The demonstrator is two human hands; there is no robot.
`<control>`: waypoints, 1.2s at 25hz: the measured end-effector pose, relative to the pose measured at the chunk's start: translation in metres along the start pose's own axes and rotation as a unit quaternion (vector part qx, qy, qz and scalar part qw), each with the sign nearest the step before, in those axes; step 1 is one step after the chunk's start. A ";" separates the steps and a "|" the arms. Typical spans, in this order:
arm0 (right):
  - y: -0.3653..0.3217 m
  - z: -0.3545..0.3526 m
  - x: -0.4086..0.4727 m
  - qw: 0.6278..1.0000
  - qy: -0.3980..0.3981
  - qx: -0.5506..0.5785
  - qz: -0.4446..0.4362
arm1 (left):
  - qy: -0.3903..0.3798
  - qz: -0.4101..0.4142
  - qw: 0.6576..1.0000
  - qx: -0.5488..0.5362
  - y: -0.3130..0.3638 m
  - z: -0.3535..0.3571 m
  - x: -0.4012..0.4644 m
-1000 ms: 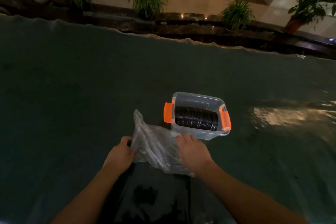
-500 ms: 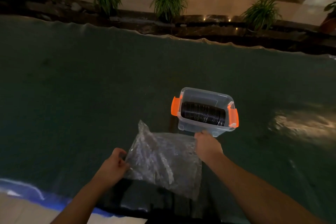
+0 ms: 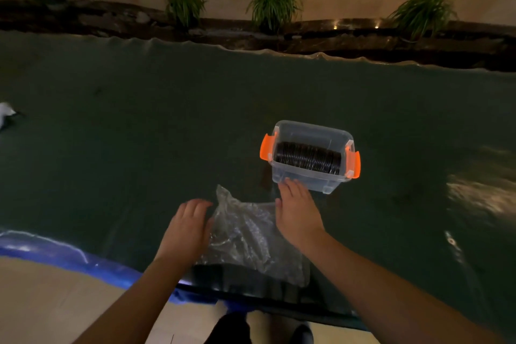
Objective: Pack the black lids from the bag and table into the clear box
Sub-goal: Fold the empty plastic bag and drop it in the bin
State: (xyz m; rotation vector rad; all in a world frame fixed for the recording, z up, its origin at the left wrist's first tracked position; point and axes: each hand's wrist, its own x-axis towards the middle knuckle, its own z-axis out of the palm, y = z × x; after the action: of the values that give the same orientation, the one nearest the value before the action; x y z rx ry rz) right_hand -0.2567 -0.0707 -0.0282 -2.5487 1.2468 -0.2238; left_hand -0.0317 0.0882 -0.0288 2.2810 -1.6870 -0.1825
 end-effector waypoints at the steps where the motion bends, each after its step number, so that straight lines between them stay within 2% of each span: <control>1: -0.011 0.005 -0.005 1.000 -0.008 0.008 0.000 | -0.010 0.060 0.998 0.020 0.008 0.000 0.008; 4: -0.040 0.025 -0.013 0.999 -0.042 0.017 0.003 | -0.100 0.185 0.974 0.087 0.025 0.015 0.029; 7: -0.052 0.056 -0.017 0.997 -0.075 0.012 0.021 | -0.221 0.180 0.953 0.104 0.021 0.044 0.040; 10: -0.048 0.082 -0.017 0.994 -0.091 -0.009 0.057 | -0.258 0.160 0.945 0.121 0.010 0.063 0.046; 14: -0.029 0.103 -0.016 0.986 -0.119 -0.067 0.092 | -0.264 0.137 0.945 0.138 -0.002 0.082 0.049; 17: -0.017 0.111 -0.016 0.984 -0.111 -0.098 0.099 | -0.250 0.117 0.952 0.130 -0.009 0.093 0.047; 23: 0.010 0.103 -0.024 0.979 -0.087 -0.098 0.158 | -0.225 0.103 0.961 0.125 -0.028 0.091 0.045; 27: 0.038 0.086 -0.037 0.975 -0.100 -0.097 0.173 | -0.248 0.116 0.950 0.151 -0.035 0.078 0.055; 30: 0.056 0.069 -0.050 0.970 -0.115 -0.054 0.208 | -0.208 0.116 0.964 0.117 -0.019 0.072 0.075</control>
State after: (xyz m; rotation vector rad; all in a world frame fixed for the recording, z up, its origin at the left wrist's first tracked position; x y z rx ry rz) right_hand -0.3108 -0.0501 -0.1125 -2.2452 1.6897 0.2290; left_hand -0.0112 0.0104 -0.0980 2.2970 -2.2806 -0.4596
